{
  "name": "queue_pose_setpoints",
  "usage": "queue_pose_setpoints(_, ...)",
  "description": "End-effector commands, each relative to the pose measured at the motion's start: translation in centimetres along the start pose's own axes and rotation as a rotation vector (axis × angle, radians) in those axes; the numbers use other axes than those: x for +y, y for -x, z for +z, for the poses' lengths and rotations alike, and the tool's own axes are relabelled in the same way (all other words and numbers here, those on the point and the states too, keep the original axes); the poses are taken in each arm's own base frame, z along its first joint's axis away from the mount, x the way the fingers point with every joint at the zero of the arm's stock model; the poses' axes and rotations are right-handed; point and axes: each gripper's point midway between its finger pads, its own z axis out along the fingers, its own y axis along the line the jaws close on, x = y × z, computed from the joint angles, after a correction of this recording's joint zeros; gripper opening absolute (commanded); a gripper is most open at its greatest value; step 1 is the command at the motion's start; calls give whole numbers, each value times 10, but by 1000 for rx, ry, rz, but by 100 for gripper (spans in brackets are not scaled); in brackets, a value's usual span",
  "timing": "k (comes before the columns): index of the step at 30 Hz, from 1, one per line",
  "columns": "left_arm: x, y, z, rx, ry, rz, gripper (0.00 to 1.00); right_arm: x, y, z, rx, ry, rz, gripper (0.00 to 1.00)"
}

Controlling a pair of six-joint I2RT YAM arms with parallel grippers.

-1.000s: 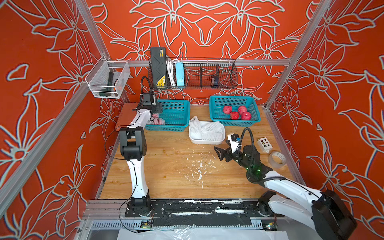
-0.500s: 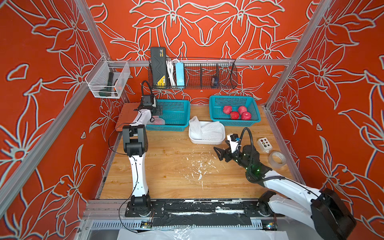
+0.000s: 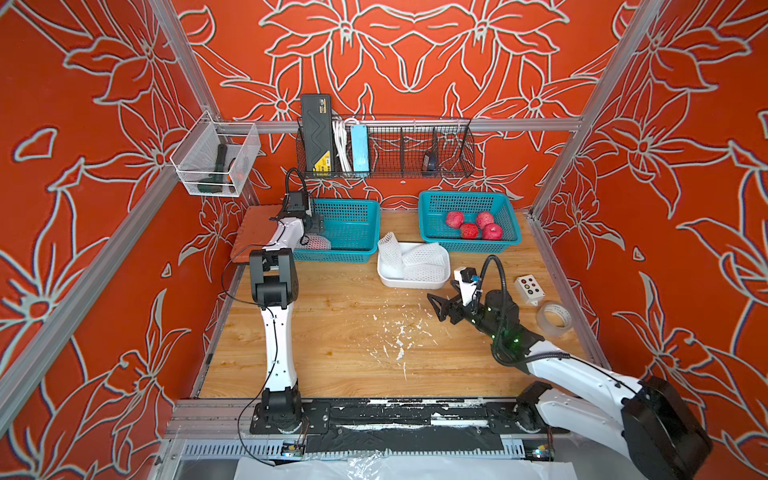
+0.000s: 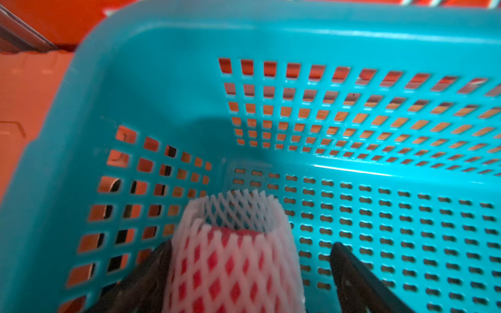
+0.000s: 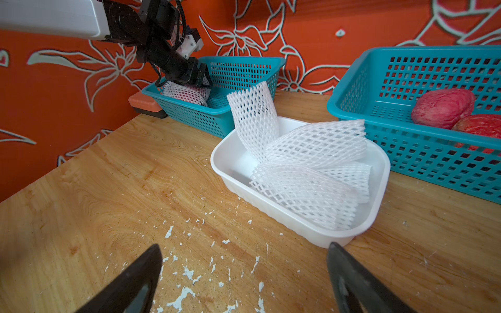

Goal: Remove foam nets from apples
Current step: Pick up the apple from the basket.

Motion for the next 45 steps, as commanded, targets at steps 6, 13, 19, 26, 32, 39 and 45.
queue_pose_setpoints(6, -8, -40, 18, 131, -34, 12, 82, 1, 10, 2, -29, -8, -3, 95)
queue_pose_setpoints(13, -11, -35, 15, 116, -49, 13, 75, -1, 10, 1, -30, -19, -1, 95)
queue_pose_setpoints(19, -14, -26, 7, 91, -68, 9, 67, -1, 10, 1, -30, -22, 1, 95)
queue_pose_setpoints(26, -12, -6, -17, 11, -69, 5, 57, -3, 12, -1, -37, -30, 0, 95)
queue_pose_setpoints(32, -12, 12, -35, -61, -77, 1, 48, -3, 10, 0, -33, -32, 3, 95)
queue_pose_setpoints(39, -15, 21, -49, -115, -100, -12, 43, -4, 11, 0, -36, -37, 2, 95)
queue_pose_setpoints(45, -14, 30, -66, -190, -96, -8, 43, -5, 11, 0, -39, -41, 4, 95)
